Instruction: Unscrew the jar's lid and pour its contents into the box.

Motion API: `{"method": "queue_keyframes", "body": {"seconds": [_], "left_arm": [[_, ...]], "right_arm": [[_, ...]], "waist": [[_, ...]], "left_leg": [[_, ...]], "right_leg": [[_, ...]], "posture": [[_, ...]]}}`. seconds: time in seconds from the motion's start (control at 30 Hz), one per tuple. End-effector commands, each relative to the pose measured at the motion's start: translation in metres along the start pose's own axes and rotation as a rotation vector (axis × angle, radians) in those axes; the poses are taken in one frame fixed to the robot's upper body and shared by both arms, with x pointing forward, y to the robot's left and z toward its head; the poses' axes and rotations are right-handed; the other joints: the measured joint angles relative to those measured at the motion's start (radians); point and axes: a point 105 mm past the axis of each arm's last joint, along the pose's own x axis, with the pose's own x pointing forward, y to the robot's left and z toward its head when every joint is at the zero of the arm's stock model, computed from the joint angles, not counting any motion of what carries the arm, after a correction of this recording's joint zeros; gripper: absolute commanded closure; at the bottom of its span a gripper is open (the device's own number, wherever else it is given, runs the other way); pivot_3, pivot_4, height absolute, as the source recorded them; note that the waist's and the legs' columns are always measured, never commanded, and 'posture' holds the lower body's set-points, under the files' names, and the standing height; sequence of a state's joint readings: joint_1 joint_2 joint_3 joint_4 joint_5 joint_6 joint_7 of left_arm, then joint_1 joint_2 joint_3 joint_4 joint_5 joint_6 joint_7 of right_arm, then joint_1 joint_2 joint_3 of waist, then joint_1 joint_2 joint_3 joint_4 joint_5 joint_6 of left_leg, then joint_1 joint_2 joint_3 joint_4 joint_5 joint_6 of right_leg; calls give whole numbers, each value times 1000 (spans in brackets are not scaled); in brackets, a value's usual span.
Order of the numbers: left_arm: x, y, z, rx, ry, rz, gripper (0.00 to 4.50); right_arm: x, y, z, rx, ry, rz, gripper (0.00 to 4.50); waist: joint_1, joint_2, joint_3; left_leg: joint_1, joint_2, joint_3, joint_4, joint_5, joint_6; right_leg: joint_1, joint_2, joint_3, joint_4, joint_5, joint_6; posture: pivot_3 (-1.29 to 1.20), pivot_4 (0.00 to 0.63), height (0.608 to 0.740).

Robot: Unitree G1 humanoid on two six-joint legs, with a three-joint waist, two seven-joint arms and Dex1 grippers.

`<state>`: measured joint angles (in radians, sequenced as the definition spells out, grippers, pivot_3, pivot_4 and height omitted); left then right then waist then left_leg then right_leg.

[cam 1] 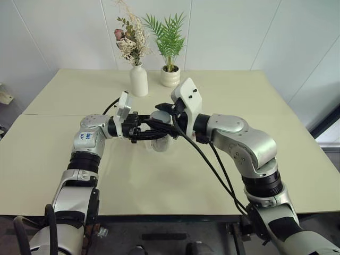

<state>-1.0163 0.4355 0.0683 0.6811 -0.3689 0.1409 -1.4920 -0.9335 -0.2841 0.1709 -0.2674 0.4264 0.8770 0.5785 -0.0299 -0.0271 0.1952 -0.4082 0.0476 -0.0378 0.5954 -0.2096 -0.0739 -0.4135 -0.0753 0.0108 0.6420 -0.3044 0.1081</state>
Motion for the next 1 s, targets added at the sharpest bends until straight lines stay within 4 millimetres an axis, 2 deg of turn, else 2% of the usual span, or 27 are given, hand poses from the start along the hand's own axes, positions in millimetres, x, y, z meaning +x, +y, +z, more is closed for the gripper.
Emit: {"method": "queue_keyframes", "body": {"seconds": [0.03,0.4,0.7,1.0], "left_arm": [[-13,10,17,28,-56,68,1985],[-14,11,15,7,-86,69,1991],[-14,11,7,7,-104,93,1994],[-9,11,0,-14,-101,106,1997]], "right_arm": [[-7,15,16,-37,-71,140,1937],[-12,22,24,-90,-124,288,1937],[-14,25,25,-136,-137,332,1937],[-14,30,35,-162,-183,359,1937]], "waist": [[1,0,0],[1,0,0],[1,0,0],[1,0,0]], "left_leg": [[0,0,0,0,0,0],[0,0,0,0,0,0],[0,0,0,0,0,0],[0,0,0,0,0,0]], "right_leg": [[0,0,0,0,0,0],[0,0,0,0,0,0],[0,0,0,0,0,0],[0,0,0,0,0,0]], "posture": [[0,150,740],[0,150,740],[0,150,740],[0,150,740]]}}
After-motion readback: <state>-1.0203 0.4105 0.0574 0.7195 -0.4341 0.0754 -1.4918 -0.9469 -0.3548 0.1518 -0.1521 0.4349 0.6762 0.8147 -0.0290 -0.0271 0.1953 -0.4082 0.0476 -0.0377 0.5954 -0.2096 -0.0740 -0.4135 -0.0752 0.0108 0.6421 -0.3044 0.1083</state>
